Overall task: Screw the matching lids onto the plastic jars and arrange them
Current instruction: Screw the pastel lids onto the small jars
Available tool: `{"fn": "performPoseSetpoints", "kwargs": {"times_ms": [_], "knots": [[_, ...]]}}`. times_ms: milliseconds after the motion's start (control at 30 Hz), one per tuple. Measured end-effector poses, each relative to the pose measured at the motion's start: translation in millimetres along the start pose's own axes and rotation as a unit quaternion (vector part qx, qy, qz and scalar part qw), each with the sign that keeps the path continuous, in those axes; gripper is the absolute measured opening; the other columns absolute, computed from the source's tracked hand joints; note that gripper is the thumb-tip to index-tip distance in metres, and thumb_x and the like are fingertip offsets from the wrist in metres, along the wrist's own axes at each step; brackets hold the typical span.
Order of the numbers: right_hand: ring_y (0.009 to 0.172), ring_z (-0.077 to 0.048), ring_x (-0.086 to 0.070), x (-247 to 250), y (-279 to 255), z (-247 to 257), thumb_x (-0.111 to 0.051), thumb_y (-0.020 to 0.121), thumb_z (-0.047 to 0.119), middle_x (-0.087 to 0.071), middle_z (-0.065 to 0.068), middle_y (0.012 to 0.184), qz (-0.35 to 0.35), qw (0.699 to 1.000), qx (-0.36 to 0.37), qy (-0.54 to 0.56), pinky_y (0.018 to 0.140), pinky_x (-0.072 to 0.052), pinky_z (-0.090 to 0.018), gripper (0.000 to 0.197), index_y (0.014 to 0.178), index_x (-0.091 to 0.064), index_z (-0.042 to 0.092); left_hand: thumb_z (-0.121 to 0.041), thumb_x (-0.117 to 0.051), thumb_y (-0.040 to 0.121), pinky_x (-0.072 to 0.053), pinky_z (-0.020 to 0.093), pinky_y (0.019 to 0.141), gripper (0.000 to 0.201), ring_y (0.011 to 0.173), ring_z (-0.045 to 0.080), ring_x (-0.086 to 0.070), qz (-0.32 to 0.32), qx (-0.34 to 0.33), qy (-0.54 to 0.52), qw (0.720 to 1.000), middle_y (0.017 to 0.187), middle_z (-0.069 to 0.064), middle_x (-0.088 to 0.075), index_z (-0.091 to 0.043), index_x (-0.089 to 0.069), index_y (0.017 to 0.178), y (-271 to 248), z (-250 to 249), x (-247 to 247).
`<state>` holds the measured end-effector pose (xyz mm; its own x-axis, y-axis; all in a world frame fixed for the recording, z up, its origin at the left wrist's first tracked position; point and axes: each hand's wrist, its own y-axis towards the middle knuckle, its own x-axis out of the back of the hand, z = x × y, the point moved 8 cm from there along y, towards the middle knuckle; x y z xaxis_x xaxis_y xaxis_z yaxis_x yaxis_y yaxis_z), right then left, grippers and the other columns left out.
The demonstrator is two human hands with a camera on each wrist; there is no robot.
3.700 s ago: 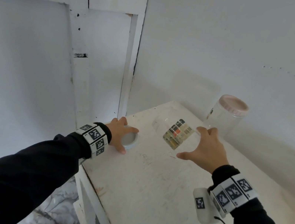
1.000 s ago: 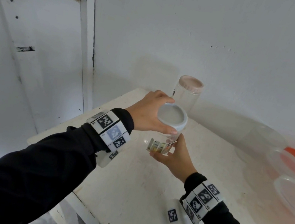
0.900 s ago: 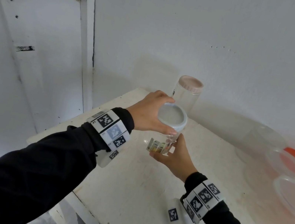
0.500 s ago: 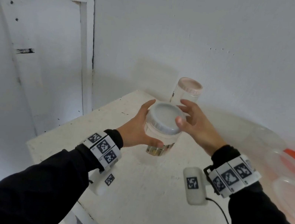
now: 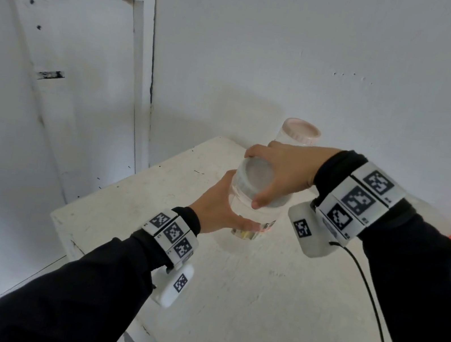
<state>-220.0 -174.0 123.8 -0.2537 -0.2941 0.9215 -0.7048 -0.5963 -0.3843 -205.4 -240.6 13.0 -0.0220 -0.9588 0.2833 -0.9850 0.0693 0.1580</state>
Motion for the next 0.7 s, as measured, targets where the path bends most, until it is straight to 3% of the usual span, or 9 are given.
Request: {"fn": "performPoseSetpoints", "kwargs": {"times_ms": [100, 233, 467, 700], "knots": [[0.105, -0.023, -0.049, -1.6, 3.2, 3.5, -0.074, 0.07, 0.045, -0.039, 0.002, 0.12, 0.007, 1.0, 0.001, -0.016, 0.086, -0.049, -0.039, 0.085, 0.137, -0.023, 0.034, -0.027, -0.087, 0.055, -0.041, 0.009, 0.085, 0.087, 0.107, -0.006, -0.046, 0.002, -0.011, 0.009, 1.0, 0.116, -0.019, -0.045, -0.035, -0.03, 0.12, 0.5, -5.7, -0.3], [0.105, -0.026, -0.048, -7.0, 6.0, 4.9, -0.071, 0.071, 0.036, -0.037, 0.001, 0.12, 0.015, 0.999, 0.007, -0.046, 0.088, -0.048, -0.043, 0.081, 0.134, -0.022, 0.036, -0.049, -0.08, 0.044, -0.041, 0.023, 0.095, 0.109, 0.116, 0.003, -0.044, 0.001, -0.007, 0.015, 1.0, 0.126, -0.011, -0.044, -0.024, -0.023, 0.134, -0.1, -2.0, -0.1], [0.104, -0.028, -0.048, -10.1, 4.8, 8.6, -0.072, 0.067, 0.02, -0.031, 0.007, 0.117, 0.038, 0.998, 0.038, -0.026, 0.083, -0.051, -0.044, 0.079, 0.128, -0.026, 0.039, -0.046, -0.082, 0.046, -0.042, 0.032, 0.1, 0.111, 0.12, 0.006, -0.044, 0.021, -0.008, 0.015, 1.0, 0.13, -0.007, -0.044, -0.023, -0.022, 0.137, 2.1, 0.9, -0.8], [0.111, -0.027, -0.043, -14.7, 5.1, 13.5, -0.075, 0.063, 0.009, -0.03, 0.009, 0.121, 0.056, 0.997, 0.054, -0.014, 0.086, -0.049, -0.048, 0.081, 0.123, -0.032, 0.041, -0.037, -0.084, 0.051, -0.043, 0.029, 0.099, 0.112, 0.12, 0.004, -0.045, 0.034, -0.018, 0.009, 0.999, 0.129, -0.009, -0.045, -0.023, -0.018, 0.141, 4.7, -0.1, -2.4]]}}
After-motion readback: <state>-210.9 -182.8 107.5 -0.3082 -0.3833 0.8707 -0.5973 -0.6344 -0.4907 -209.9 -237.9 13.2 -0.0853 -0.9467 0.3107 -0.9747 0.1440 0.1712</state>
